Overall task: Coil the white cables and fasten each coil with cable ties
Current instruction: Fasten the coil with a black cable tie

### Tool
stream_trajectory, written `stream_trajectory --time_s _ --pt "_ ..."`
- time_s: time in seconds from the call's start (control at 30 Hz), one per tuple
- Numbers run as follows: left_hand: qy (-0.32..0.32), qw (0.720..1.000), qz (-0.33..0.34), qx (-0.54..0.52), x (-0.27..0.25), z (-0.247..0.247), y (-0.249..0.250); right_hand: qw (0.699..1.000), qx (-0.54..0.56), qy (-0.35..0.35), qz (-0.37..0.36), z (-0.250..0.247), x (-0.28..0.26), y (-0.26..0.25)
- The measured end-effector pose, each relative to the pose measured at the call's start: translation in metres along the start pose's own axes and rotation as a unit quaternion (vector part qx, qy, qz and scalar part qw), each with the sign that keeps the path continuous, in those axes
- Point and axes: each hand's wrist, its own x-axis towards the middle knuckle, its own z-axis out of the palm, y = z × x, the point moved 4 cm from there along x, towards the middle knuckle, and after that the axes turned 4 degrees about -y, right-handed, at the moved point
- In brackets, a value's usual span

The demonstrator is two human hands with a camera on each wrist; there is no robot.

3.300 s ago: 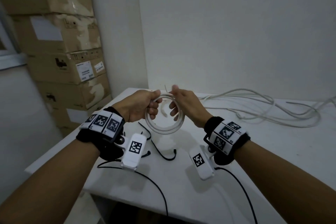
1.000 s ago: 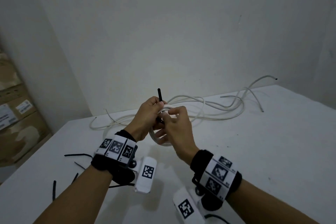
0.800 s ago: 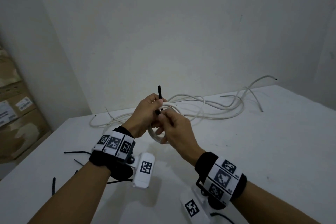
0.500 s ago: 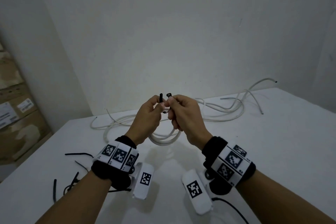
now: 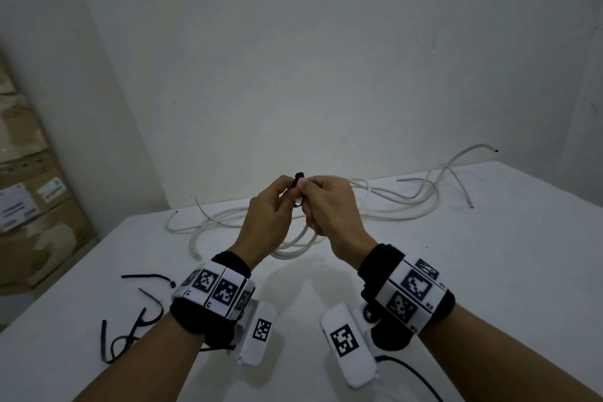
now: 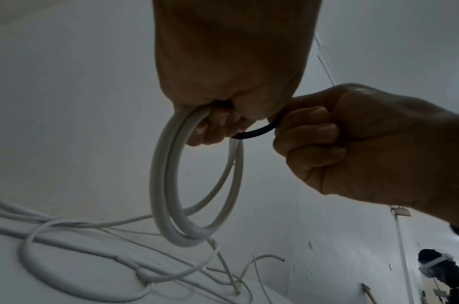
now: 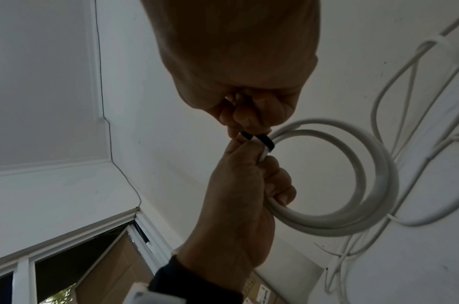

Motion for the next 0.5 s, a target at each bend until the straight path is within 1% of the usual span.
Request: stream_trajectory --time_s 0.17,0.23,0.27,0.33,0.37,0.43,0.5 --pt "0.002 0.999 0.012 0.03 0.005 -0.003 0.009 0.998 0.041 -0.006 0.037 -0.001 0.0 -0.002" --pt "0.005 0.999 0.011 0.045 0.005 -0.005 0.011 0.999 0.019 -0.015 0.045 -0.002 0.002 -0.004" --pt "0.004 0.999 0.009 0.052 0.005 -0.005 0.011 0.999 -0.018 -0.014 0.037 -0.004 0.003 -0.005" --pt "-0.007 0.998 -0.001 0.059 0.003 -0.006 0.009 0.992 -0.13 -0.004 -0.005 -0.007 0.005 -0.01" --pt "-0.019 0.998 -0.013 0.061 0.003 -0.007 0.007 0.982 -0.186 -0.002 -0.03 -0.009 0.006 -0.012" --pt "-0.049 0.996 -0.039 0.06 0.0 -0.007 0.005 0.953 -0.291 -0.024 -0.079 -0.011 0.01 -0.018" --pt "-0.08 0.994 -0.06 0.032 -0.003 -0.006 0.005 0.928 -0.346 -0.062 -0.126 -0.01 0.013 -0.026"
